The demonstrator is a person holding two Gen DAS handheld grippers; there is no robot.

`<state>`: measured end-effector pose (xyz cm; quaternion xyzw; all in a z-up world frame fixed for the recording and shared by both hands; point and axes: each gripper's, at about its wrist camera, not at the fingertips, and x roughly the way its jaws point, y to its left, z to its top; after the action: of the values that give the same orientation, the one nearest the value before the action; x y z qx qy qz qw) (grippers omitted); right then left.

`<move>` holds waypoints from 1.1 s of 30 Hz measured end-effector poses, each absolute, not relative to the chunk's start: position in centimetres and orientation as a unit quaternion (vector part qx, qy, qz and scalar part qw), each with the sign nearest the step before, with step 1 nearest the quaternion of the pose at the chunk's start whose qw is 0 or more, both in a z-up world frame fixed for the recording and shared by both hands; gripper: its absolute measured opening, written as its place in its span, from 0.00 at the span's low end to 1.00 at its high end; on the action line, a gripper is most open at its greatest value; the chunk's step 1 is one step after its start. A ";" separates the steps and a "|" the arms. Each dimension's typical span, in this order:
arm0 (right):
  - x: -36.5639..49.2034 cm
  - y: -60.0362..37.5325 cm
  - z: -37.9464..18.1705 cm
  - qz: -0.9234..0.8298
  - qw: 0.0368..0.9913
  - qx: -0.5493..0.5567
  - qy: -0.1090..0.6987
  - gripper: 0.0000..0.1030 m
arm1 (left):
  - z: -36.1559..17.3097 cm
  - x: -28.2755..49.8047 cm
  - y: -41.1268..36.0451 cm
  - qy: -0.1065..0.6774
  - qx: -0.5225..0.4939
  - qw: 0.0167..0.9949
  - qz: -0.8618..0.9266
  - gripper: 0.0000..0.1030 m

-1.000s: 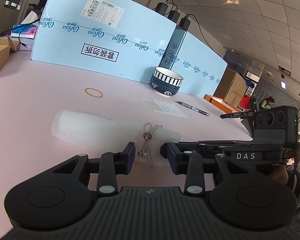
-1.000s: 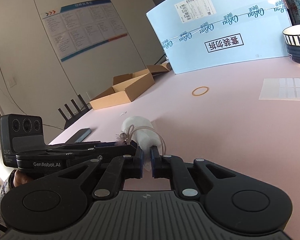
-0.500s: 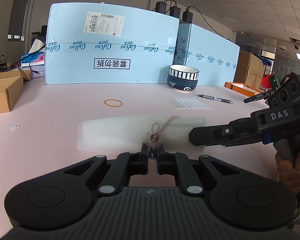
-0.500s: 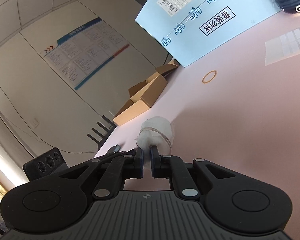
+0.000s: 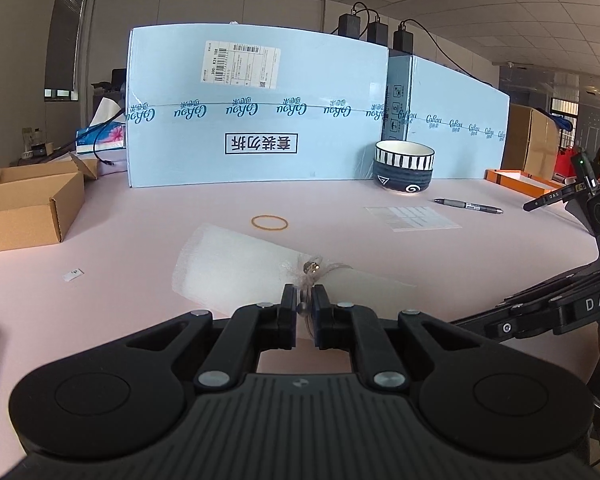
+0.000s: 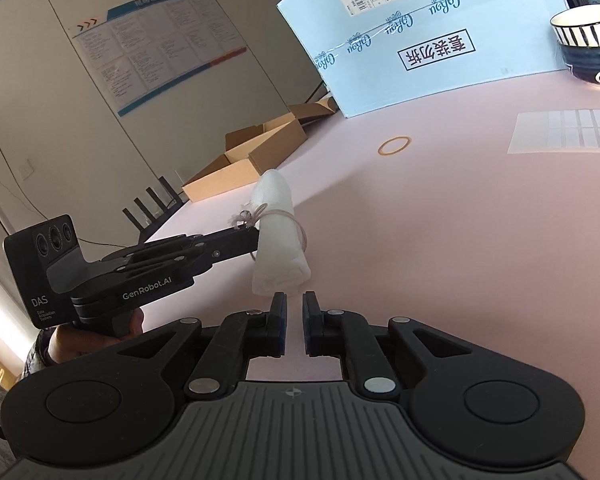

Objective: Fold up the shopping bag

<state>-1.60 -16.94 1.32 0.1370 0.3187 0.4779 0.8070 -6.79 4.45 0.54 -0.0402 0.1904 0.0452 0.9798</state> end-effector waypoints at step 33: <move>0.3 -11.3 2.4 0.515 0.780 0.096 0.341 0.06 | 0.3 -7.3 5.3 0.184 -0.047 0.980 0.055 0.10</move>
<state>0.27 -11.29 2.37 0.0965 0.3412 0.5154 0.7801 -7.28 5.26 0.26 -0.0471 0.1843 0.0547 0.9802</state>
